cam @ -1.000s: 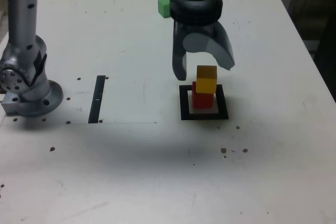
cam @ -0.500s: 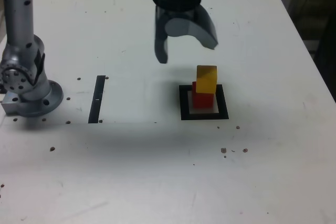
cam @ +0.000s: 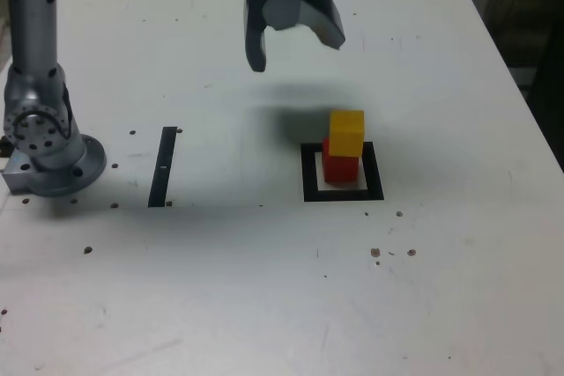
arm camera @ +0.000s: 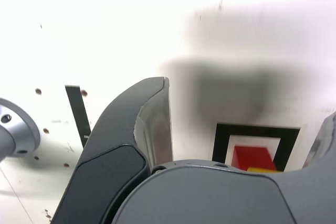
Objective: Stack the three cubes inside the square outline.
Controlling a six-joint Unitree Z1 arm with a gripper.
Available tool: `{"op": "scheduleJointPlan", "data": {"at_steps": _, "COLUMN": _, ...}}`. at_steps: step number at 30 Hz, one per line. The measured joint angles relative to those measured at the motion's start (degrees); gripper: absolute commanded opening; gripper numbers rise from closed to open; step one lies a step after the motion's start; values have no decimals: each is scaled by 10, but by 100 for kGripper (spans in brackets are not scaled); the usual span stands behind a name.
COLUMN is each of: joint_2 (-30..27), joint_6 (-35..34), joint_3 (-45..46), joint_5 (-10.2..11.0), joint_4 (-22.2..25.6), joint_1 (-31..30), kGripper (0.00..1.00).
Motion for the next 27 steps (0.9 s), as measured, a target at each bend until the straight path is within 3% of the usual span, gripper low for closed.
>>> {"op": "scheduleJointPlan", "data": {"at_steps": 27, "joint_2": 132, "joint_6": 89, "joint_3": -172, "joint_5": 3, "joint_4": 42, "joint_1": 200, "kGripper": 99}}
